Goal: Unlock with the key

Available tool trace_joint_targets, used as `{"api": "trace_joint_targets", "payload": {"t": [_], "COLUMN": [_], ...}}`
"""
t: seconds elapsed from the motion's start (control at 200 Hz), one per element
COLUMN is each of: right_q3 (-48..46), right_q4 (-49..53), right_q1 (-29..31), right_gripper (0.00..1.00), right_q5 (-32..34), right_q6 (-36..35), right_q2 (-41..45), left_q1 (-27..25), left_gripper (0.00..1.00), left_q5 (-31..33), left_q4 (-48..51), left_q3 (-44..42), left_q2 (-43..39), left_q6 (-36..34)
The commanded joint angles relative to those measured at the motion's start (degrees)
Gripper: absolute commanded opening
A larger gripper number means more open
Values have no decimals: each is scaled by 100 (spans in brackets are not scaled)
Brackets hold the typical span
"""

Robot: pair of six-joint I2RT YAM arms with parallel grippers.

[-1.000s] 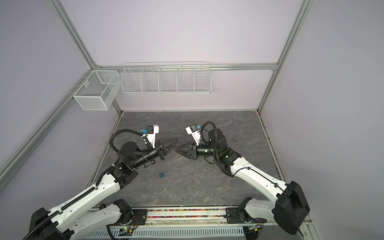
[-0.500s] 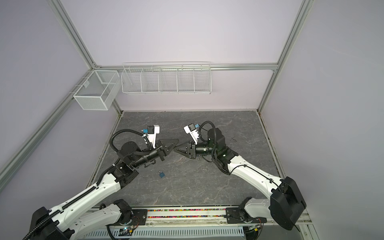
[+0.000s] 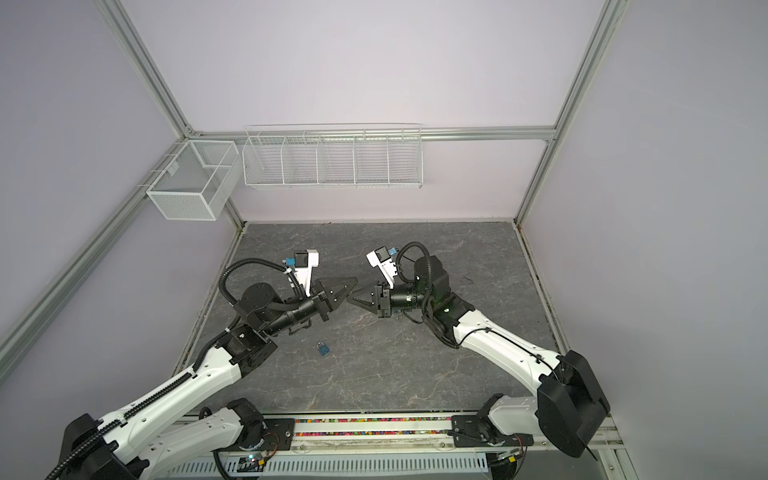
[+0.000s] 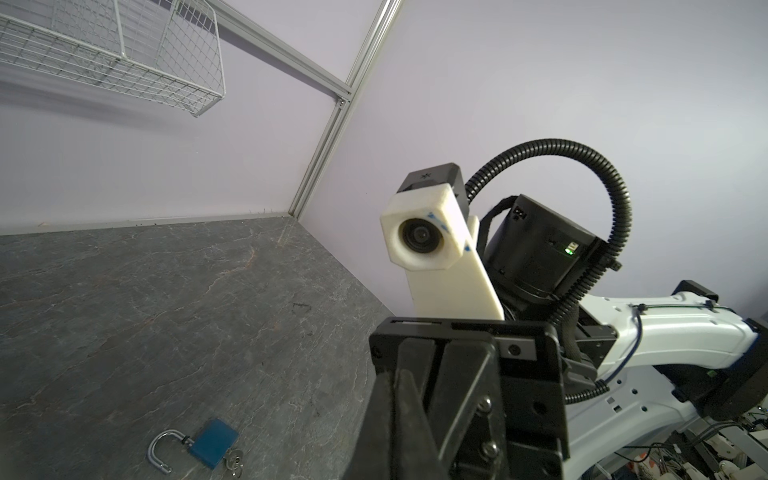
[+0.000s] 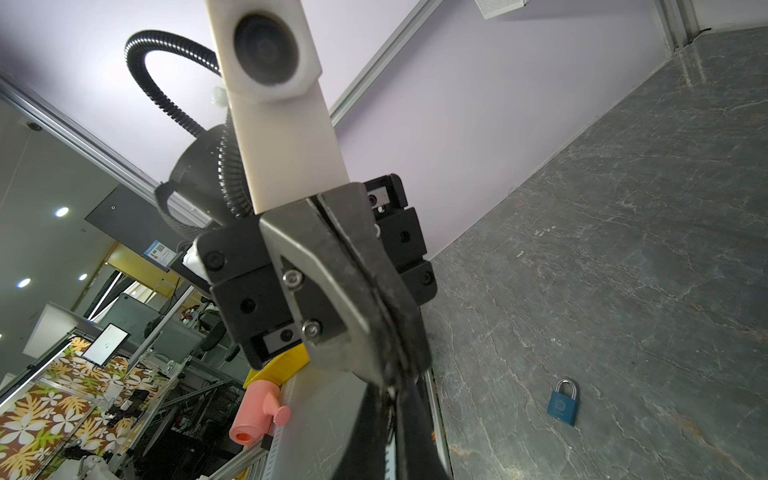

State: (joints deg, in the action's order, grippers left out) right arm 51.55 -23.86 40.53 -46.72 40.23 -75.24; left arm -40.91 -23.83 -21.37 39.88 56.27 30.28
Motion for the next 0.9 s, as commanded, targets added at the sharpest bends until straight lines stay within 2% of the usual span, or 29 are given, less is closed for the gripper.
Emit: {"api": "trace_joint_targets", "payload": {"t": [0.0, 0.075, 0.165, 0.25, 0.345, 0.44, 0.555, 0.685, 0.895], "right_q3": [-10, 63, 83, 87, 50, -57, -350, -203, -497], "right_q4": [41, 502, 1122, 1673, 2160, 2467, 2435, 2824, 2350], "right_q1": [-38, -66, -101, -115, -117, -124, -75, 135, 261], "right_gripper": [7, 7, 6, 7, 7, 7, 6, 7, 7], "right_q5": [107, 195, 385, 601, 780, 1030, 1178, 1216, 1385], "right_q6": [-105, -273, -539, -794, -993, -1065, -936, -953, -434], "right_q2": [57, 56, 75, 42, -48, -248, -465, -975, -1333], "left_q1": [-23, -23, -23, -23, -23, -23, -25, -79, -612], "left_gripper": [5, 27, 43, 55, 58, 59, 60, 61, 62], "left_q5": [146, 348, 677, 1362, 2265, 3049, 3079, 2653, 3356], "left_q4": [359, 721, 1029, 1589, 2606, 4044, 5363, 5867, 6750], "left_q3": [97, 169, 80, -33, -109, -3, 176, 114, 273], "left_q2": [-43, -120, -356, -699, -1099, -1229, -838, -354, 581], "left_q6": [-114, -110, -32, 249, 653, 1229, 1681, 1921, 2379]}}
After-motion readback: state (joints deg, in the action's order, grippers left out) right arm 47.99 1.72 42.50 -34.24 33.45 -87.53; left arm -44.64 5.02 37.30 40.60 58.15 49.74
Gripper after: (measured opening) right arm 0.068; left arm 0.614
